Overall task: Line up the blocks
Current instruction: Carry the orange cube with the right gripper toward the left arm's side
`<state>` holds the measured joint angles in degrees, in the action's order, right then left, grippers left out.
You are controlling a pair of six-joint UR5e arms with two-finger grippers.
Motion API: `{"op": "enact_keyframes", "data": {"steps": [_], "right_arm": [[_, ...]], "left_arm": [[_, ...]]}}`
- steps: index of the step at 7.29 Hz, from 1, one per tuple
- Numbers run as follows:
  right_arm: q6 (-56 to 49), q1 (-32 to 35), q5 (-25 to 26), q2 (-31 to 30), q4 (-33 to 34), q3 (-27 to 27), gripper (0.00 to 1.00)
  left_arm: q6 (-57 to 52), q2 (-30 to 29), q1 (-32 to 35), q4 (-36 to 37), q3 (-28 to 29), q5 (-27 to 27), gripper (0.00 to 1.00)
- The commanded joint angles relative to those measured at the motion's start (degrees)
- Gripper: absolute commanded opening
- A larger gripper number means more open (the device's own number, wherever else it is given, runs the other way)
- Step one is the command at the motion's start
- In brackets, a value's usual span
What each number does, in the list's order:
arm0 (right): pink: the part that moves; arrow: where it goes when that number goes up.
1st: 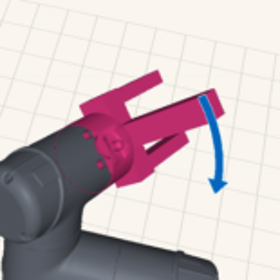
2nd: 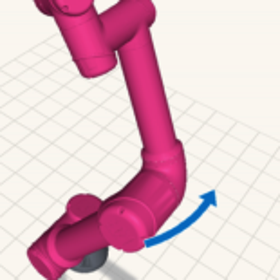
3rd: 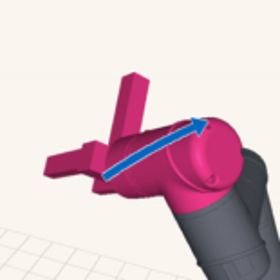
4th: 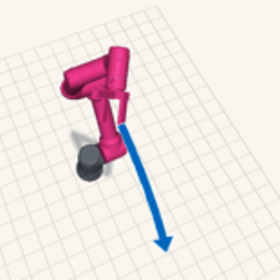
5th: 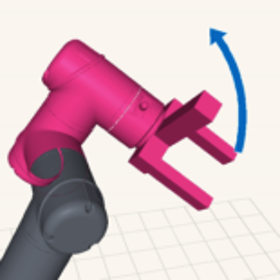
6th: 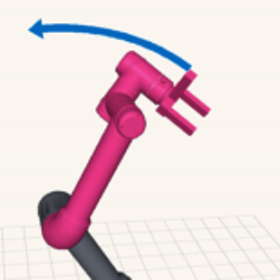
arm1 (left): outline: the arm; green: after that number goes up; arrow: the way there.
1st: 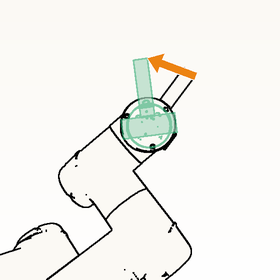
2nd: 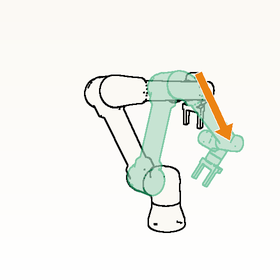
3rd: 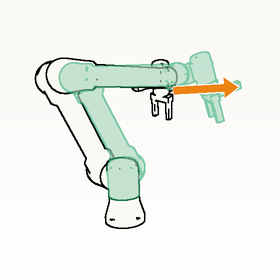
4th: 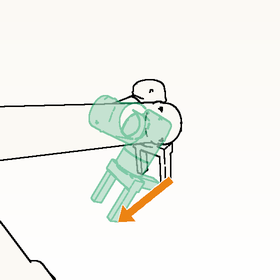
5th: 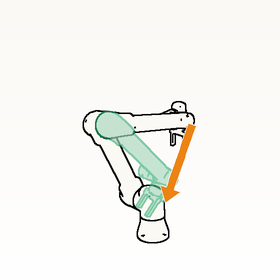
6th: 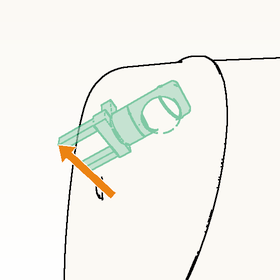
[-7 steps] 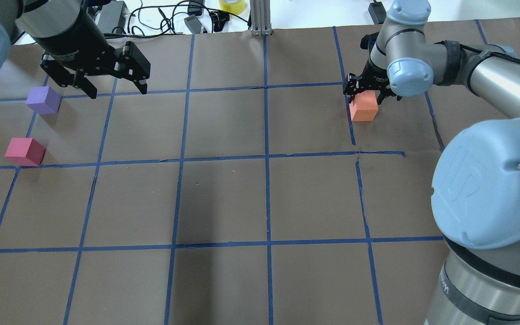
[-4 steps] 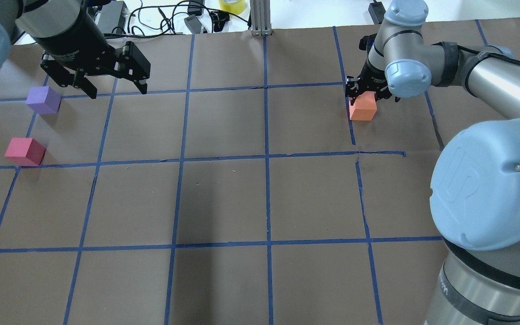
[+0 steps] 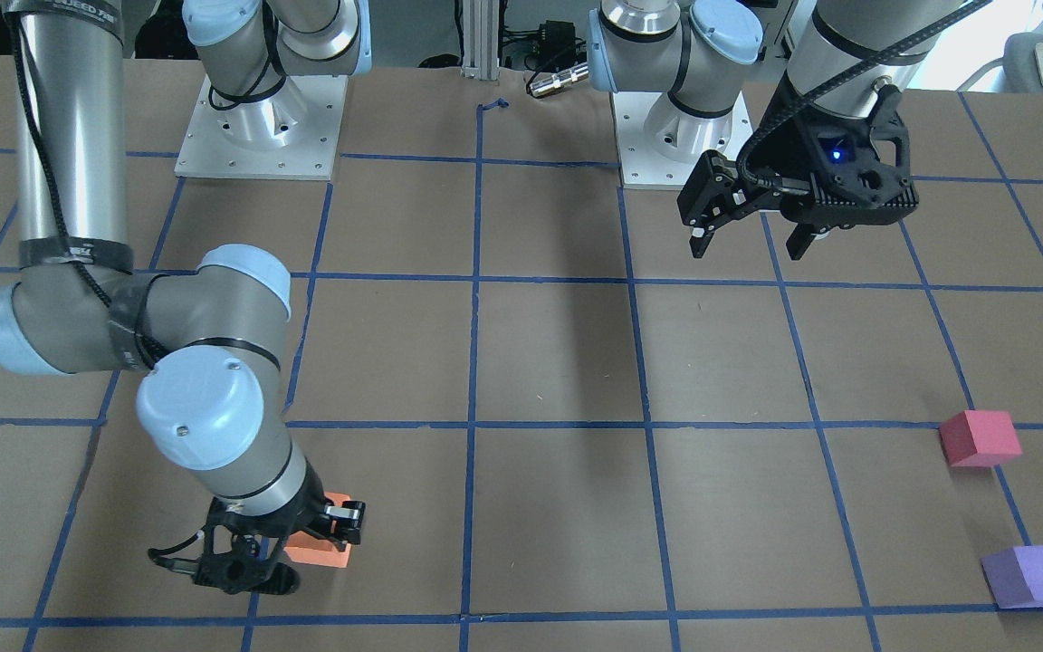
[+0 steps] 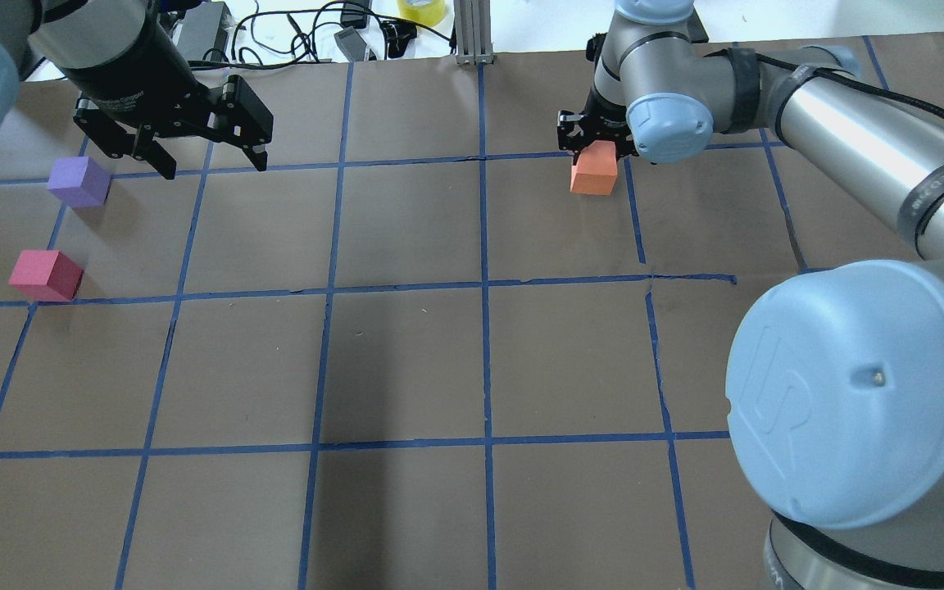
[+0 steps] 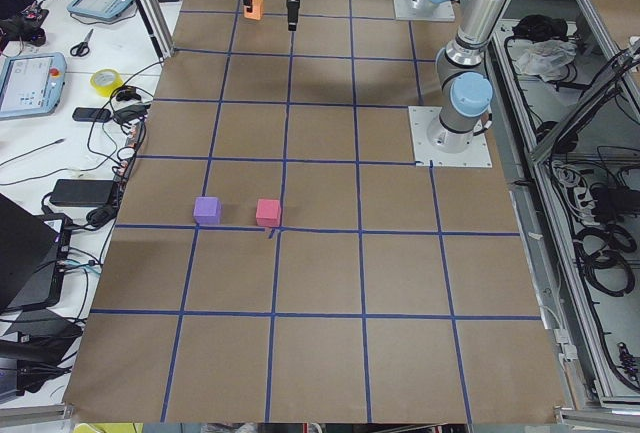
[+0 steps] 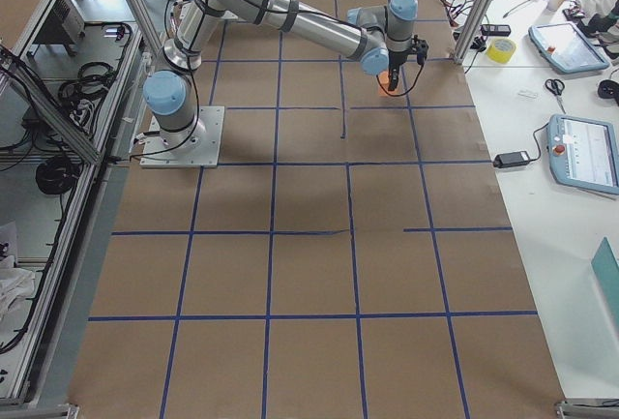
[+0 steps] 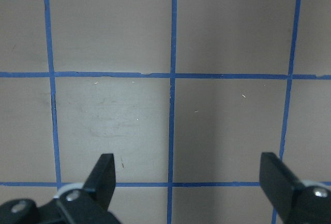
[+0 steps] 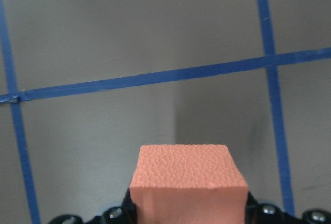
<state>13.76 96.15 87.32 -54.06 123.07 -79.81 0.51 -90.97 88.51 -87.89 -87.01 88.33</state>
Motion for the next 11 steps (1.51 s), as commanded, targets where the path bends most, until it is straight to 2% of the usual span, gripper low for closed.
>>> {"op": "enact_keyframes", "data": {"steps": [1, 3, 5, 6, 8, 9, 10, 11], "right_arm": [[8.87, 8.58, -0.05, 0.88, -0.03, 2.63, 0.34], [12.94, 13.35, -0.04, 3.76, -0.20, 3.70, 0.34], [13.22, 15.11, 0.65, 5.36, -0.46, 3.17, 0.35], [13.22, 15.64, 0.92, 5.19, -0.90, 2.99, 0.35], [13.04, 15.65, 1.01, 4.66, -4.24, 2.82, 0.40], [12.17, 15.65, 1.97, 4.75, -3.72, 2.82, 0.57], [11.47, 15.65, 3.28, 4.66, -3.72, 2.82, 0.61], [10.33, 15.65, 3.29, 4.66, -3.46, 2.82, 0.62]], "left_arm": [[-0.76, -0.26, 0.00, 0.09, 0.00, -0.09, 1.00], [-0.59, 0.00, 0.00, -0.09, -0.09, 0.09, 1.00], [-0.42, 0.09, -0.53, 0.17, -3.67, -0.09, 1.00], [-2.77, -0.78, -2.10, 4.79, -4.30, 0.00, 1.00], [-8.23, -2.89, -3.34, 7.55, -4.92, -0.09, 1.00], [-10.07, -4.55, -3.34, 10.69, -5.88, -0.09, 1.00], [-9.30, -5.70, -3.34, 14.90, -7.89, -0.09, 1.00], [-9.56, -6.50, -3.34, 19.64, -9.56, -0.26, 1.00]]}}
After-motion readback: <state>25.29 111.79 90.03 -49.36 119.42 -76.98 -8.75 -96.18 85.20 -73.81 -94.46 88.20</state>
